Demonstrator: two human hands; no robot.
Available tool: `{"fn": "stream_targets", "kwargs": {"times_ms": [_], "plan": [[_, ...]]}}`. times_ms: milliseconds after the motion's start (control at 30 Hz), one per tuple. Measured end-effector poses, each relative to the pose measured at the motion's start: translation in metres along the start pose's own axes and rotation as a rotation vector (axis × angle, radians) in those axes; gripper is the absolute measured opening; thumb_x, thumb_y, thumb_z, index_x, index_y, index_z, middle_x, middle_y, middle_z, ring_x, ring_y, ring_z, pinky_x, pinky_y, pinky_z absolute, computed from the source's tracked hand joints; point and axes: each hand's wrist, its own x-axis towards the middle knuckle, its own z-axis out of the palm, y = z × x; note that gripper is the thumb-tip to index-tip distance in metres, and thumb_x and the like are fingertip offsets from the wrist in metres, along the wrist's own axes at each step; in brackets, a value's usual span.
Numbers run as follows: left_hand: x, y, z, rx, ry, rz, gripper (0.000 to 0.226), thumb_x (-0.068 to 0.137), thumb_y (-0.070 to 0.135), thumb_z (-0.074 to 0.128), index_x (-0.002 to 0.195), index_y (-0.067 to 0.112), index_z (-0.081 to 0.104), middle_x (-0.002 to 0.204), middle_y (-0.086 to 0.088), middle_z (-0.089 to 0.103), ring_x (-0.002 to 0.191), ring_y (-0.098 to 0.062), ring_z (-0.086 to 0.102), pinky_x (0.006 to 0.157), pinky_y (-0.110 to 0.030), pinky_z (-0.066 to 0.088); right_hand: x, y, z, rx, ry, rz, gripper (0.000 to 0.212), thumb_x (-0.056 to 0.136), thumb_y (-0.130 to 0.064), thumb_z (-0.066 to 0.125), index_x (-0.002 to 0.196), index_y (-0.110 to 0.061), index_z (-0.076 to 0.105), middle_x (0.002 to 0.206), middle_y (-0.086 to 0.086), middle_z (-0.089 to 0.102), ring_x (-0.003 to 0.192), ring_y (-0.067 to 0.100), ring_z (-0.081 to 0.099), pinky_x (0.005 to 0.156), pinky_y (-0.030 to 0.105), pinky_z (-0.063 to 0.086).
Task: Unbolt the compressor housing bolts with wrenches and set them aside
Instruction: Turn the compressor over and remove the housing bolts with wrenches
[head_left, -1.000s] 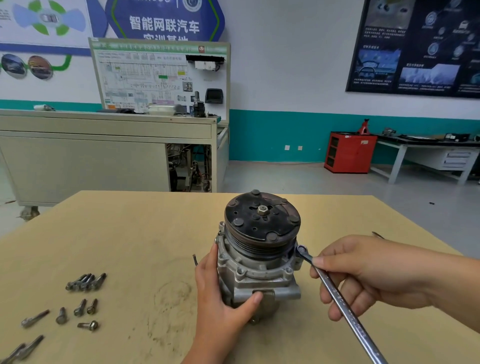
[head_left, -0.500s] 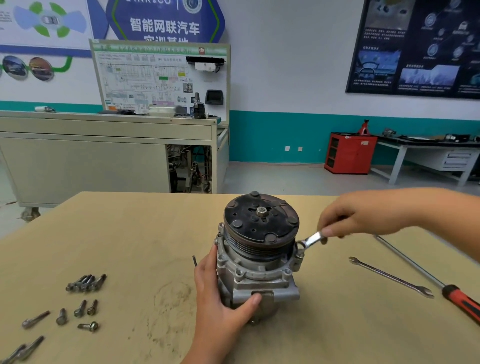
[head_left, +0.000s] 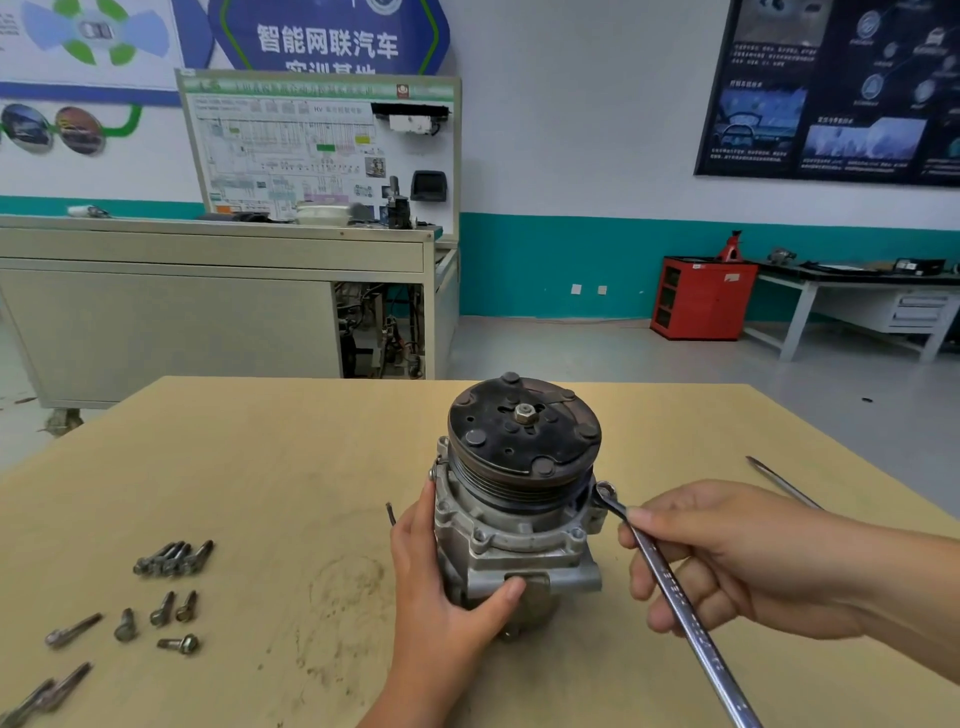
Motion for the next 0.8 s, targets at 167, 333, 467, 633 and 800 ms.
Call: {"fn": "stream_targets", "kwargs": {"times_ms": [167, 333, 467, 633, 800], "plan": [[-0.001, 0.001, 0.0, -0.003, 0.002, 0.005, 0.097, 0.055, 0.054, 0.07, 0.141, 0.042, 0.026, 0.13, 0.027, 0.033, 0.13, -0.003, 0.039, 0.107, -0.022, 0.034, 0.001, -0.022, -0.013, -0.273, -0.047, 0.137, 0.029, 0.098, -0.029, 0.042, 0.085, -0.007, 0.056, 0.055, 0.004, 0.063, 0.048, 0.019, 0.065, 0.043, 0.02, 0.049], [-0.001, 0.0, -0.001, 0.001, 0.0, 0.0, 0.097, 0.055, 0.054, 0.071, 0.14, 0.046, 0.026, 0.13, 0.027, 0.033, 0.129, 0.0, 0.039, 0.107, -0.021, 0.034, 0.014, -0.062, -0.04, -1.104, 0.054, 0.076, 0.03, 0.088, -0.048, 0.054, 0.073, -0.025, 0.065, 0.061, -0.01, 0.058, 0.056, 0.006, 0.054, 0.059, 0.021, 0.046], [0.0, 0.0, -0.001, 0.009, -0.003, -0.006, 0.097, 0.054, 0.054, 0.071, 0.14, 0.046, 0.026, 0.131, 0.021, 0.033, 0.128, -0.001, 0.04, 0.108, -0.028, 0.035, 0.022, -0.07, -0.055, -1.29, 0.066, -0.111, 0.016, 0.09, -0.046, 0.053, 0.078, -0.04, 0.062, 0.075, -0.015, 0.06, 0.069, -0.003, 0.055, 0.063, 0.014, 0.041], [0.0, 0.001, -0.001, 0.009, 0.0, -0.006, 0.097, 0.054, 0.056, 0.071, 0.14, 0.047, 0.026, 0.13, 0.021, 0.034, 0.128, -0.001, 0.039, 0.108, -0.028, 0.034, 0.002, -0.046, -0.065, -0.665, -0.07, 0.12, 0.024, 0.1, -0.027, 0.041, 0.091, -0.012, 0.058, 0.08, 0.004, 0.072, 0.08, 0.023, 0.072, 0.065, 0.024, 0.055], [0.0, 0.001, -0.001, 0.004, -0.006, -0.005, 0.097, 0.054, 0.053, 0.071, 0.14, 0.044, 0.027, 0.131, 0.018, 0.034, 0.129, -0.003, 0.04, 0.11, -0.033, 0.035, -0.003, -0.015, -0.033, -0.238, -0.119, 0.071, 0.025, 0.096, -0.028, 0.042, 0.089, -0.006, 0.051, 0.069, 0.011, 0.069, 0.06, 0.024, 0.07, 0.053, 0.024, 0.053]]}}
